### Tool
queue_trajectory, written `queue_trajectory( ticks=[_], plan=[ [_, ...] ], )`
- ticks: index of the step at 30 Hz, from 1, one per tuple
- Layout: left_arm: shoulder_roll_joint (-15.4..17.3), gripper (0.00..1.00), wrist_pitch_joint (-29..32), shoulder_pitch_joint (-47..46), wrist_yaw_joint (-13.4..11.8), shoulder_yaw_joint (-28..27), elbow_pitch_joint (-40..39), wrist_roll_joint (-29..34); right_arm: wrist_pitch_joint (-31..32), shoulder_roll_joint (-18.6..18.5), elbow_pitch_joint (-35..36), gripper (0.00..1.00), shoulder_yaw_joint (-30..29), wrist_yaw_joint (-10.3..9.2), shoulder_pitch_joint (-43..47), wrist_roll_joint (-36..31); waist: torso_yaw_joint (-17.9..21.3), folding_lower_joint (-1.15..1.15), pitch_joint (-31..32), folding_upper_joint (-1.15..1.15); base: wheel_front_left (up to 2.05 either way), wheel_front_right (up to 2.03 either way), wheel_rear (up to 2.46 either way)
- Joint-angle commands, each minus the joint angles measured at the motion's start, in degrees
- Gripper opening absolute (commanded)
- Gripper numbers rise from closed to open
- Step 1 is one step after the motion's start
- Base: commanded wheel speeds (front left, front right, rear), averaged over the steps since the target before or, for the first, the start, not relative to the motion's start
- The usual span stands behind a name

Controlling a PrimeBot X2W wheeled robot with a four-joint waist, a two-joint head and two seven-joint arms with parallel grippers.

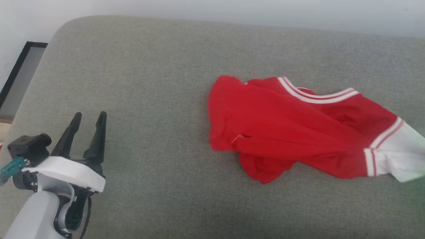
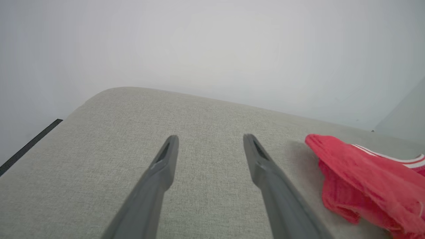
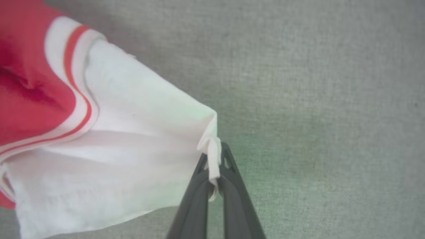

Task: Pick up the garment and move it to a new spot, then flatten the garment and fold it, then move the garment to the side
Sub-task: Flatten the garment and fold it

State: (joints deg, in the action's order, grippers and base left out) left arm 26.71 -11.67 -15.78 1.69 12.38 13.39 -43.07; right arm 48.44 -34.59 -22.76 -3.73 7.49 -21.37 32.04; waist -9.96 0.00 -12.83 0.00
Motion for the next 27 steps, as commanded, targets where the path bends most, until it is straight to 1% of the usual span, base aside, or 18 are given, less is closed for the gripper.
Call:
queue_trajectory(
  ticks=[1, 4, 7, 8, 10, 13, 17, 23, 27],
  plan=[
    [0.12, 1.0, 0.16, -0.67, -0.26, 0.06, -0.08, -0.38, -0.09, 0.2, -0.43, 0.0, -0.93, 0.0, 0.92, -0.53, -0.04, 0.0, -0.36, 0.0, 0.0, 0.0, 0.0],
    [0.22, 1.0, 0.39, -1.01, -0.16, 0.27, 0.07, -0.41, -0.74, 2.57, -1.63, 0.0, -2.56, 0.0, 2.55, -0.91, -0.08, 0.0, -0.87, 0.0, 0.0, 0.0, 0.0],
    [0.28, 1.0, 0.76, -1.53, 0.09, 0.62, 0.28, -0.47, -1.7, 5.17, -4.17, 0.0, -2.98, 0.01, 2.71, -1.14, 0.13, 0.0, -1.16, 0.0, 0.0, 0.0, 0.0],
    [0.37, 1.0, 1.04, -1.84, 0.1, 0.73, 0.32, -0.44, -1.94, 5.87, -4.89, 0.11, -2.92, 0.02, 2.63, -1.4, 0.24, 0.0, -1.14, 0.0, 0.0, 0.0, 0.0],
    [0.77, 1.0, 1.48, -2.38, 0.25, 0.97, 0.31, -0.14, -2.58, 7.2, -5.83, 1.0, -2.76, 0.02, 2.03, -1.74, 0.61, 0.0, -0.97, 0.0, 0.0, 0.0, 0.0],
    [1.44, 1.0, 2.6, -2.71, 0.48, 1.17, 0.02, -0.15, -3.07, 8.07, -6.13, 1.0, -2.29, 0.02, 1.01, -2.26, 1.5, 0.0, -0.42, 0.0, 0.0, 0.0, 0.0],
    [2.51, 1.0, 4.96, -4.27, 0.49, 1.69, -1.03, -0.31, -3.66, 8.1, -5.23, 1.0, -1.73, 0.01, -0.4, -2.57, 3.04, 0.0, 0.53, 0.0, 0.0, 0.0, 0.0],
    [3.98, 1.0, 9.96, -6.83, 1.09, 2.89, -2.65, -1.21, -6.04, 8.37, -0.36, 1.0, -0.57, 0.01, -1.05, -2.66, 5.93, 0.0, 2.45, 0.0, 0.0, 0.0, 0.0],
    [4.58, 1.0, 14.75, -9.03, 1.28, 4.25, -3.4, -1.84, -9.77, 9.63, 3.9, 1.0, -0.37, 0.01, -0.62, -3.54, 8.23, 0.0, 3.63, 0.0, 0.0, 0.0, 0.0]
  ],
)
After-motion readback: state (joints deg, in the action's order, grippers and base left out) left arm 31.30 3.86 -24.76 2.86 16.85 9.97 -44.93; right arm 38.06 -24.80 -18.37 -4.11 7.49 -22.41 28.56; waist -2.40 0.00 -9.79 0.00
